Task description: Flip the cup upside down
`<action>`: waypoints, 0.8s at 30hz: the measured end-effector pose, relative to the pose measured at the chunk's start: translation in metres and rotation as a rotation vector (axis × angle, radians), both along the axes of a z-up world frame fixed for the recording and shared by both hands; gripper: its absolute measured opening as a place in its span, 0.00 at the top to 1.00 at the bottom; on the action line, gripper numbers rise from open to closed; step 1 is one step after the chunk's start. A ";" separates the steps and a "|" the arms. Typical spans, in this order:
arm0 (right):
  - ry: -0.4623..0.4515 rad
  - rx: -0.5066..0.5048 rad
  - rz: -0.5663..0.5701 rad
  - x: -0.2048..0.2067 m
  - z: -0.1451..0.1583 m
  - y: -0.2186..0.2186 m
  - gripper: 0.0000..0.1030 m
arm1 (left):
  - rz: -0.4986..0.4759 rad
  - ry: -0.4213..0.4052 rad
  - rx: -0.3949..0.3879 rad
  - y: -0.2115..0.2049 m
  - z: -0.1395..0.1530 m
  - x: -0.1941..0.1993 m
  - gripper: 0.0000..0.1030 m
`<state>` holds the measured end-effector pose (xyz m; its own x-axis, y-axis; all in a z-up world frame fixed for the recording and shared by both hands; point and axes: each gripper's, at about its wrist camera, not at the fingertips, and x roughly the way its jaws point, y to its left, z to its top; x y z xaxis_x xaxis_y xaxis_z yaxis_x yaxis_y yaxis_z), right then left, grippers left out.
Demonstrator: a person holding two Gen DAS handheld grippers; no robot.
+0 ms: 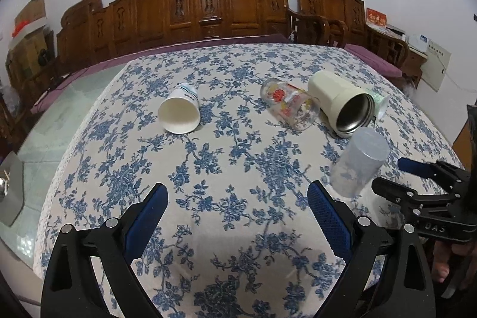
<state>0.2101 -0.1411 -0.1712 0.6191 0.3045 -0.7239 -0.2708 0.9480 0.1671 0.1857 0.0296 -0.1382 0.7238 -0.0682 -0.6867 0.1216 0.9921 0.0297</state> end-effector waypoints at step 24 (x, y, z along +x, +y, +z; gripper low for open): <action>-0.110 0.054 -0.060 -0.085 0.064 -0.047 0.03 | 0.024 0.014 0.038 -0.048 0.030 -0.073 0.12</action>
<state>0.1255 -0.1882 -0.1073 0.7123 0.3011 -0.6341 -0.2337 0.9535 0.1902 0.1123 -0.0186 -0.1081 0.7149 -0.0241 -0.6988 0.0982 0.9930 0.0661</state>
